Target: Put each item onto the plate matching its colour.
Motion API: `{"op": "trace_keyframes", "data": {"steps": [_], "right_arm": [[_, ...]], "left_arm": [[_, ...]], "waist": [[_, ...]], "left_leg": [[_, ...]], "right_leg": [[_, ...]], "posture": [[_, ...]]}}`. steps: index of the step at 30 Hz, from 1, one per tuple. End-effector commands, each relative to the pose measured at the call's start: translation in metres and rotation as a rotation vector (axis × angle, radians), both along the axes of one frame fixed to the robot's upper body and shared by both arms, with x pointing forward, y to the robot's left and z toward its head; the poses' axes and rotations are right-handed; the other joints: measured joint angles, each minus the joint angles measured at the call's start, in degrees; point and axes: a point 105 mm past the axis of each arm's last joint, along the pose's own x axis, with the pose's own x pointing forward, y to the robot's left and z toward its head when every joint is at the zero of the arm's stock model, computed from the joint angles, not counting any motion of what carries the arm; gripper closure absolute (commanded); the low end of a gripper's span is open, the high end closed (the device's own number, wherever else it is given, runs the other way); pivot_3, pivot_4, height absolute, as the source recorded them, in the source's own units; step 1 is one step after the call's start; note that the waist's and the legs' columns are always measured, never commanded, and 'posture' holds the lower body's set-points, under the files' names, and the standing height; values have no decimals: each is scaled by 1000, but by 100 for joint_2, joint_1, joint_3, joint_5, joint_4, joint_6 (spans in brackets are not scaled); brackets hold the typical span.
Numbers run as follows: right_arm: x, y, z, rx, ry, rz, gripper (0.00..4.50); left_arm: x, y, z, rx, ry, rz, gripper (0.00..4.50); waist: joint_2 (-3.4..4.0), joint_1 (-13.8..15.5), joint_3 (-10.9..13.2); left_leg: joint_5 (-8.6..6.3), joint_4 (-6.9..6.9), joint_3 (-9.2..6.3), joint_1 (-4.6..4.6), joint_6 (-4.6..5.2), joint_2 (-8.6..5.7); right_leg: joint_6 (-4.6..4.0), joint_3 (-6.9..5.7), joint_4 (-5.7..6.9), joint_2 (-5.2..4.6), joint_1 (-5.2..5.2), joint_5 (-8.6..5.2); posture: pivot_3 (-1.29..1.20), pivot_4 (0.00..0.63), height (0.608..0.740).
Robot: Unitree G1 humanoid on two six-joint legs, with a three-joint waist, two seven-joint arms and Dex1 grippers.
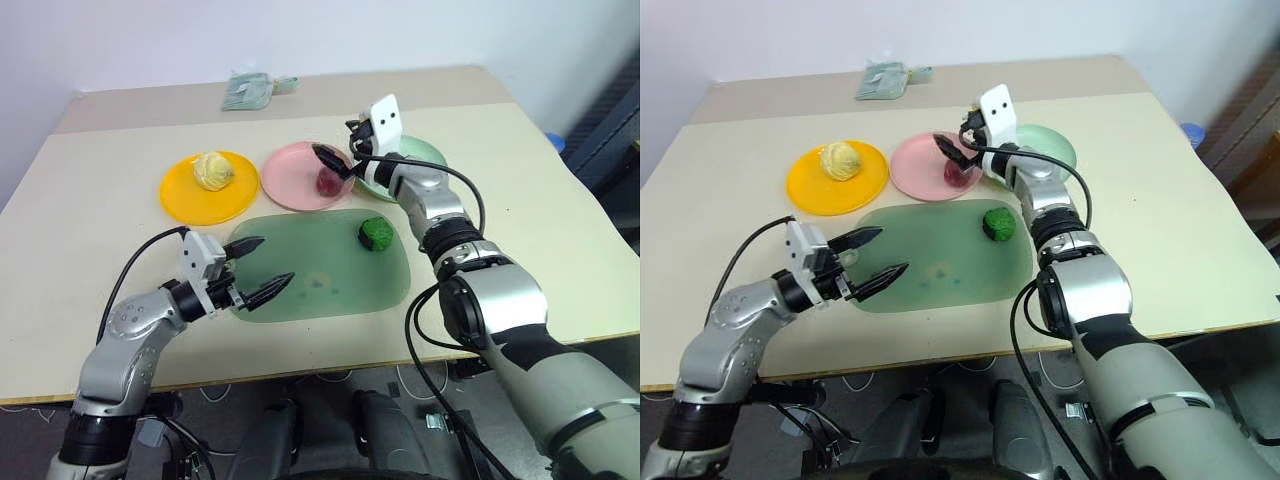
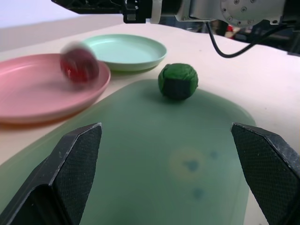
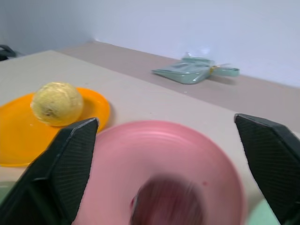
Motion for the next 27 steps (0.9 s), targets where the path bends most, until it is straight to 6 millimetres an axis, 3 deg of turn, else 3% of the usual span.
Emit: {"op": "trace_keyframes", "data": {"steps": [1,7,11,17,22,27], "right_arm": [[-8,6,25,26,-100,82,48],[-47,-24,17,-36,-126,223,48],[-91,-50,-3,-103,-35,240,48],[-129,-66,-24,-107,139,190,48],[-133,-68,-39,-97,188,140,48],[-109,-82,-54,-101,194,11,48]], "left_arm": [[-6,2,13,9,-60,10,0],[-1,0,16,-7,-52,-32,0],[2,-3,10,8,-24,-121,0],[8,-6,12,22,-4,-231,0],[17,-13,16,40,-26,-280,0],[23,-15,22,37,-35,-299,0]], "waist": [[1,7,0],[1,122,0],[4,177,0],[9,149,0],[8,182,0],[6,174,-1]], "left_leg": [[-1,0,0,0,1,0],[-4,9,-5,-1,4,-2],[-5,12,-4,-5,6,-4],[-7,13,0,-2,0,8],[-8,24,0,-3,2,5],[-8,23,-1,-3,3,5]], "right_leg": [[0,-1,0,1,0,0],[1,-6,-1,1,7,0],[1,-7,3,-4,4,0],[-1,-2,6,-1,1,-1],[0,-4,1,-5,10,0],[0,-8,-1,-4,11,0]], "posture": [[0,150,740],[0,150,740],[0,150,740],[0,150,740],[0,150,740],[0,150,740]]}}
